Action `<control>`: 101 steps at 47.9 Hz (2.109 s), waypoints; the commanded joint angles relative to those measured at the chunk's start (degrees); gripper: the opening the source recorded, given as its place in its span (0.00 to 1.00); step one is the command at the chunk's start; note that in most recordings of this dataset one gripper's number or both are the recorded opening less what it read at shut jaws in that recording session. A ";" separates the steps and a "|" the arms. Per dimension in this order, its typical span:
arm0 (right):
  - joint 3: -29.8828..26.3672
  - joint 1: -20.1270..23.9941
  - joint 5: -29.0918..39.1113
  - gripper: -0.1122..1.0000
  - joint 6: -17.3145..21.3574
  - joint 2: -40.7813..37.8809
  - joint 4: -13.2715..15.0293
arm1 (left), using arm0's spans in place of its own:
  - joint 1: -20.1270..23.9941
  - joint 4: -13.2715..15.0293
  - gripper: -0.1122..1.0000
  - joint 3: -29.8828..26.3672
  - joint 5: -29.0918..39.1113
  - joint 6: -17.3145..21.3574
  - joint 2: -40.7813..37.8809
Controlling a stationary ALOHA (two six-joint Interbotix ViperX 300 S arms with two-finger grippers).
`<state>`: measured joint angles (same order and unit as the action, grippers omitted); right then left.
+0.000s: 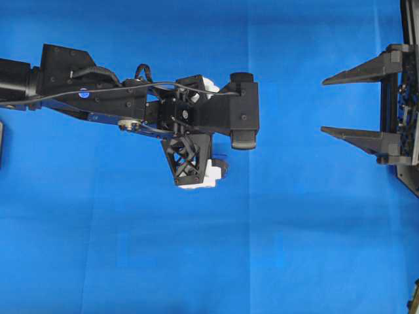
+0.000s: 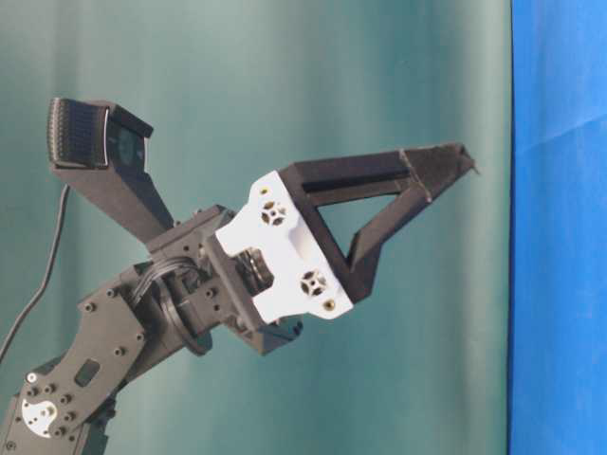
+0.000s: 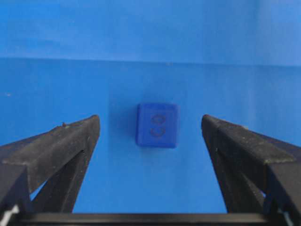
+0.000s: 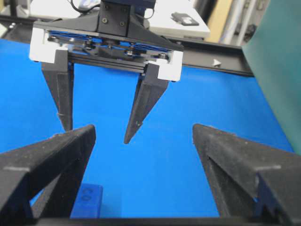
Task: Handover the blue block to the right arm after grasping it with the left arm, then place it in the designated position.
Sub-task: 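Lower the left gripper and close it on the blue cube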
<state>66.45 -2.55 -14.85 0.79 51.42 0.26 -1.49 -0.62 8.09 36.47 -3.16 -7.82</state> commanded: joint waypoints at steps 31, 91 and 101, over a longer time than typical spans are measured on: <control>-1.23 -0.09 -0.62 0.97 0.00 -0.88 0.00 | -0.18 -0.09 0.93 -1.32 -0.18 -0.26 0.97; -1.14 -0.26 -0.53 0.97 0.00 -0.88 0.00 | -1.67 -0.35 0.93 8.61 -19.78 -0.79 -13.80; -1.14 -0.26 -0.44 0.97 0.00 -1.05 0.00 | -1.67 -0.35 0.93 8.61 -19.78 -0.79 -13.80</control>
<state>66.36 -2.72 -14.85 0.79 50.71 0.26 -3.08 -0.97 17.40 16.88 -3.78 -22.24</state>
